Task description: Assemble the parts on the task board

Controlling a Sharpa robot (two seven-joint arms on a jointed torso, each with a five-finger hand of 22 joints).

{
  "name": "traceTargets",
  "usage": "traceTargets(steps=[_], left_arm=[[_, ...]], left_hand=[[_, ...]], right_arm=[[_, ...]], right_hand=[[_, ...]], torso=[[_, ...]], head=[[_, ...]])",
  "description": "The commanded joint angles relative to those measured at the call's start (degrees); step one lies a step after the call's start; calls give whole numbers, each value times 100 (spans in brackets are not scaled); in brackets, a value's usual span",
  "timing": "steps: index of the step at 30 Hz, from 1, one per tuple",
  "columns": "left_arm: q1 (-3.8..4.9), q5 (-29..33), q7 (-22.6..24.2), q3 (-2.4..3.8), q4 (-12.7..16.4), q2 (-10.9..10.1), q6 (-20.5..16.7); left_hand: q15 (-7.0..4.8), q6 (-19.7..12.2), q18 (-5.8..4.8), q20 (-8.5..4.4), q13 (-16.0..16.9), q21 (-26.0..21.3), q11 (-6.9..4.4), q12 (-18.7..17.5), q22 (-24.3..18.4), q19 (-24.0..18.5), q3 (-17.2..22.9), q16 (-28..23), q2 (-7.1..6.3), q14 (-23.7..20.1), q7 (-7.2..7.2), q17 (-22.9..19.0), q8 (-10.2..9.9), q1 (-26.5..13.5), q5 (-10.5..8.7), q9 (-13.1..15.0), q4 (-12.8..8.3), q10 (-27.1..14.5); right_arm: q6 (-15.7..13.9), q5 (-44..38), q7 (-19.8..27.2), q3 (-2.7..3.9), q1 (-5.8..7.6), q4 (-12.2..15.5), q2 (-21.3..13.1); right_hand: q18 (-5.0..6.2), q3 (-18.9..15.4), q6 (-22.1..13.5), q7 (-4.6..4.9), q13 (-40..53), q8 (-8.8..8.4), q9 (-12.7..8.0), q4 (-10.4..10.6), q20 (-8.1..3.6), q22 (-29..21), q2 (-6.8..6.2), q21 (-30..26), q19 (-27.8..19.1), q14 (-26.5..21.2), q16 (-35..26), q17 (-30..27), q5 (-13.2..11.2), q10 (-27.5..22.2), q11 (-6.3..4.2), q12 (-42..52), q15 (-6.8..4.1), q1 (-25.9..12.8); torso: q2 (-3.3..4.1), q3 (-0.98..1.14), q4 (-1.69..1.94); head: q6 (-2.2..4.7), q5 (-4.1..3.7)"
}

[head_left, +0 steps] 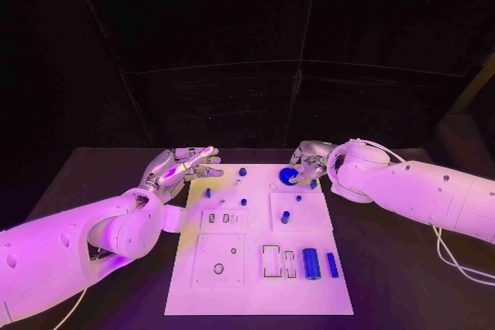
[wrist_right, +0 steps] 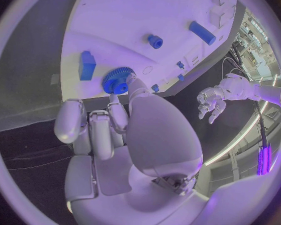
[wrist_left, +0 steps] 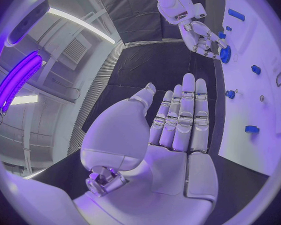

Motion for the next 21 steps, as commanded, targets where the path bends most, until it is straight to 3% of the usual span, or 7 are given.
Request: traceTargets(steps=[1, 12, 15, 21], left_arm=[[8, -39, -45, 4, 0, -1, 113], [8, -39, -158, 4, 16, 1, 162], [8, -40, -174, 4, 24, 6, 166], [8, -40, -181, 4, 32, 0, 155]], left_hand=[[16, 4, 40, 18, -4, -35, 11, -27, -7, 32, 6, -27, 12, 7, 22, 12, -39, 38, 32, -2, -30, 6], [19, -3, 39, 18, -7, -45, 14, -53, -16, 34, 42, -48, 43, 0, 26, 34, -57, 64, 33, -4, -57, -2], [20, -6, 38, 19, -8, -48, 16, -60, -19, 34, 51, -54, 48, -3, 29, 39, -62, 71, 33, -5, -65, -6], [22, -12, 38, 19, -9, -53, 20, -73, -23, 34, 68, -64, 55, -8, 33, 48, -71, 85, 33, -6, -81, -13]], right_arm=[[-18, -32, -119, -10, -9, -7, 11], [-15, -398, -264, -10, -36, -22, 81], [-35, -575, -298, -11, -49, -18, 100], [-166, -838, -314, -11, -63, 33, 115]], right_hand=[[-42, 36, 114, -14, 27, 65, 11, 7, -23, 15, 59, 24, 40, 374, 23, 374, 5, 26, -37, 47, 4, -40], [-45, 82, 356, -75, 85, 203, 26, -63, -62, 39, 123, 40, 49, 376, 31, 392, 0, 59, -94, 73, -42, -33], [-52, 237, 482, -114, 155, 251, 22, -149, -92, 72, 217, 57, 66, 382, 44, 420, -302, 104, -131, 114, -75, 81], [-53, 381, 591, -148, 163, 281, 9, -218, -119, 77, 220, 60, 66, 381, 42, 418, -385, 105, -162, 102, -102, 131]], torso=[[2, 1, -1], [-1, 1, 3], [-1, -3, 8], [2, 3, 2]], head=[[-5, -1], [-15, 11], [-12, 18], [-23, 28]])
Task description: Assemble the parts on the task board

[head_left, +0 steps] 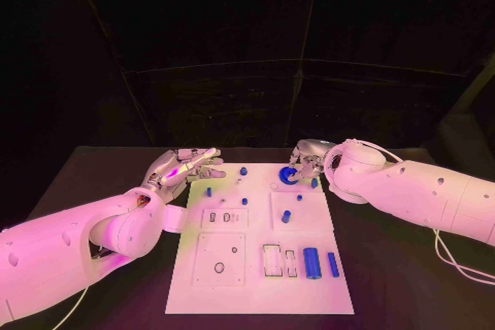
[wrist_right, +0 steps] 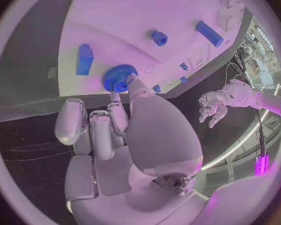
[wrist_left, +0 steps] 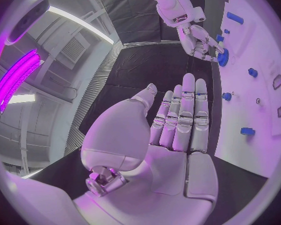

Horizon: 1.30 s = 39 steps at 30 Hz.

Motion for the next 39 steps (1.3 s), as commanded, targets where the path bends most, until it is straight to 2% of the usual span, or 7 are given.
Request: traceTargets(steps=[1, 12, 17, 23, 27, 29, 39], left_arm=[[8, -39, -16, 4, 18, -3, 89], [9, -39, -22, 4, 28, -29, 88], [9, -39, -24, 4, 31, -33, 97], [9, -41, -51, 4, 15, -55, 136], [9, -42, -71, 4, 7, -75, 167], [9, -42, -72, 4, 2, -78, 177], [10, -43, -73, 4, -19, -80, 195]], left_hand=[[22, -14, 37, 20, -10, -33, 21, -24, -6, 34, 17, -42, 3, -9, 34, 13, -31, 36, 33, -6, -31, -15], [22, -18, 38, 18, -11, -48, 22, -66, -21, 41, 136, -79, 49, -12, 38, 57, -61, 94, 35, -5, -99, -18], [17, -14, 38, 14, -12, -56, 20, -97, -31, 48, 263, -106, 62, -11, 37, 92, -80, 130, 37, -5, -159, -11], [16, -9, 35, 4, -16, -67, 21, -155, -45, 54, 540, -160, 29, -15, 42, 149, -114, 142, 40, -5, -256, -4], [16, -9, 33, 4, -17, -71, 28, -195, -53, 54, 753, -195, -36, -13, 48, 187, -134, 87, 38, -5, -303, -2], [17, -7, 33, 5, -17, -72, 29, -208, -56, 56, 834, -208, -70, -9, 50, 203, -140, 48, 37, -5, -314, 3], [18, 2, 34, 5, -15, -73, 31, -243, -64, 61, 1093, -248, -171, 5, 52, 258, -150, -79, 36, -4, -348, 22]], right_arm=[[-49, -403, -115, -21, -29, 29, 4], [-71, -599, -135, -21, -62, 224, -1], [-378, -639, -55, -21, -68, 308, -20], [-936, -653, 113, -19, -70, 623, -100], [-1107, -696, 131, -18, -69, 826, -91], [-1133, -743, 126, -18, -68, 880, -45], [-1057, -1160, 128, -19, -67, 677, 493]], right_hand=[[-55, 63, 72, -2, -9, 38, 17, -3, -49, 8, 53, 24, -8, 391, 22, 421, -34, -6, -53, 11, -51, 62], [-59, 94, 86, -4, -13, 34, 8, -6, -55, 27, 36, 31, 2, 391, 21, 421, -33, -8, -57, 2, -56, 42], [-74, 223, 137, -18, 37, 21, -16, 21, -71, 104, 6, 66, 48, 397, 33, 447, 145, 30, -76, 25, -69, -49], [-109, 344, 218, -47, 299, 16, -25, 68, -87, 279, -47, 143, 152, 411, 59, 501, 215, 202, -94, 219, -88, -168], [-115, 417, 228, -51, 323, -5, -31, 69, -93, 309, -74, 158, 171, 413, 64, 508, 278, 217, -99, 231, -93, -189], [-112, 446, 229, -51, 337, -13, -33, 66, -95, 296, -85, 154, 165, 416, 71, 524, 297, 224, -100, 238, -94, -192], [-108, 504, 232, -50, 351, -31, -36, 63, -98, 273, -100, 145, 155, 420, 81, 544, 310, 230, -100, 243, -95, -200]], torso=[[2, 4, 0], [1, -1, 6], [0, 4, 6], [4, 4, 5], [-3, -6, 9], [1, -1, 7], [4, -4, 11]], head=[[-6, 5], [-18, -13], [-13, -1], [6, 22], [11, 25], [9, 40], [-10, 51]])
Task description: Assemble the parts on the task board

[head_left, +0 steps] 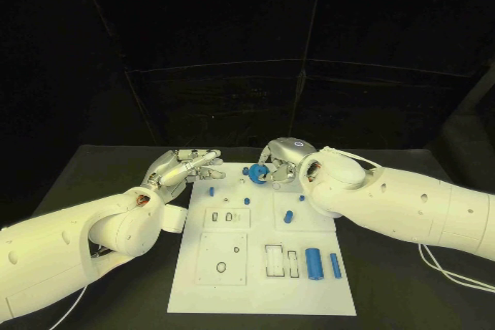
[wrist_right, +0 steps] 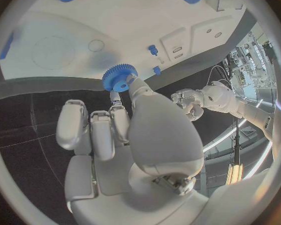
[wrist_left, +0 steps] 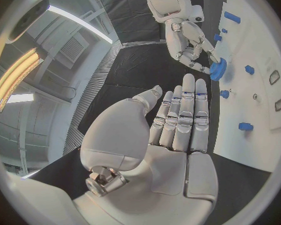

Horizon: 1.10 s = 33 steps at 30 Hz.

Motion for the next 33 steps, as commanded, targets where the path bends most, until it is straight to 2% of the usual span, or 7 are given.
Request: traceTargets(steps=[1, 6, 8, 14, 17, 23, 33], left_arm=[[10, -41, 7, 4, -5, -4, 107], [12, -41, 12, 4, -11, 5, 101], [12, -41, 14, 4, -18, 10, 97], [13, -41, 16, 4, -26, 23, 90], [14, -41, 17, 4, -31, 36, 91], [14, -40, 14, 4, -39, 49, 92], [15, -40, 8, 4, -43, 51, 88]], left_hand=[[18, 2, 34, -15, -5, -29, 31, -25, -9, 40, 17, -20, -37, 5, 52, 5, -37, -2, 11, -4, -2, 22], [18, 2, 34, -15, -5, -29, 31, -25, -9, 40, 17, -20, -37, 5, 52, 5, -37, -2, 11, -4, -2, 22], [18, 2, 34, -15, -5, -29, 31, -25, -9, 40, 17, -20, -37, 5, 52, 5, -37, -2, 11, -4, -2, 22], [17, 8, 34, -16, -4, -27, 30, -32, -11, 44, 107, -32, -62, 12, 51, 24, -37, -41, 10, -3, -13, 32], [17, 8, 34, -16, -4, -27, 30, -32, -11, 44, 107, -32, -62, 12, 51, 24, -37, -41, 10, -3, -13, 32], [17, 8, 34, -16, -4, -27, 30, -32, -11, 44, 107, -32, -62, 12, 51, 24, -37, -41, 10, -3, -13, 32], [17, 8, 34, -16, -4, -27, 30, -32, -11, 44, 107, -32, -62, 12, 51, 24, -37, -41, 10, -3, -13, 32]], right_arm=[[-85, -342, 60, 3, 15, -123, 162], [17, -418, 58, -6, 14, -338, 420], [67, -435, 58, -10, 14, -428, 520], [197, -459, 87, -34, 8, -671, 779], [255, -468, 115, -93, 2, -785, 897], [361, -473, 128, -138, -4, -859, 992], [539, -475, 92, -153, -6, -877, 1002]], right_hand=[[-107, 46, 83, -67, 7, 16, 16, 2, -9, -5, -2, 15, 20, 416, 30, 541, 27, 24, 2, 23, -48, -33], [-106, 98, 83, -64, 3, -1, 13, -1, -10, -12, -12, 12, 18, 416, 29, 538, 40, 19, 3, 14, -48, -39], [-106, 104, 82, -64, 3, -3, 13, -2, -10, -12, -13, 12, 18, 416, 29, 537, 42, 19, 3, 13, -48, -40], [-106, 142, 81, -61, 1, -15, 12, -1, -10, -17, -17, 9, 17, 415, 27, 533, 51, 15, 5, 7, -47, -49], [-105, 159, 79, -59, -8, -22, 11, -1, -10, -19, -20, 8, 16, 413, 25, 527, 52, 9, 7, -2, -46, -54], [-105, 178, 76, -56, -11, -30, 10, 0, -9, -24, -25, 5, 14, 412, 23, 523, 52, 5, 9, -7, -45, -63], [-104, 242, 74, -43, -26, -66, 12, 22, -1, -34, -76, -2, 9, 411, 23, 522, -25, -14, 23, -31, -34, -155]], torso=[[0, -1, 1], [4, -2, 18], [3, 5, 10], [4, 0, 9], [3, 5, 10], [5, 9, 8], [5, 6, 2]], head=[[-14, -3], [-22, 2], [-24, 15], [-31, 11], [-26, 17], [-46, 22], [-68, 37]])
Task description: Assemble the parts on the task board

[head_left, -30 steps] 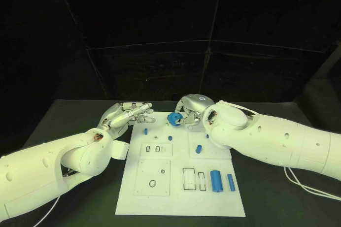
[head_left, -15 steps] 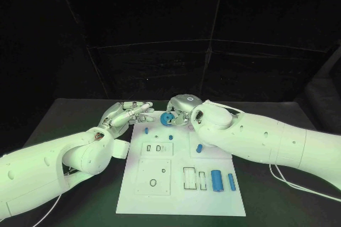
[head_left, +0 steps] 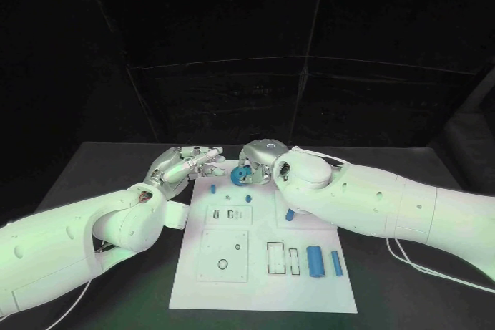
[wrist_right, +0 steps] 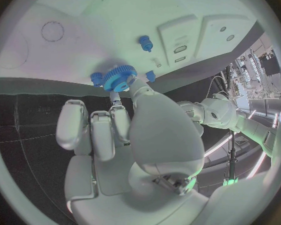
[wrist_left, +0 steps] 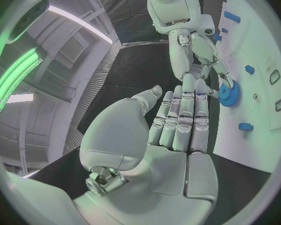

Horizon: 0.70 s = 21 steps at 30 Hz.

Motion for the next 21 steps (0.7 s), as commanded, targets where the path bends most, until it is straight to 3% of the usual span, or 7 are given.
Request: traceTargets(steps=[1, 21], left_arm=[[10, -39, 13, 4, 2, 6, 76], [12, -39, 5, 4, -4, 0, 82]], left_hand=[[17, 8, 34, -16, -5, -28, 9, -32, -6, 44, 20, -33, -31, 12, 51, 5, -38, -10, 10, -3, -4, 11], [17, 8, 34, -16, -5, -28, 9, -32, -6, 44, 20, -33, -31, 12, 51, 5, -38, -10, 10, -3, -4, 11]], right_arm=[[263, -50, -9, -19, -11, -20, -4], [130, -70, -126, -21, -13, 40, -81]], right_hand=[[-104, 36, 83, -31, -10, -12, 11, 10, 0, -10, -4, -3, 9, 396, 25, 526, -24, -15, 23, -34, -20, -74], [-100, 108, -43, 17, -86, -128, 3, 45, 28, -38, -142, -21, -8, 392, 19, 512, -57, -81, 65, -119, 14, -252]], torso=[[0, -1, -8], [-1, -1, -6]], head=[[-8, 3], [-15, -5]])
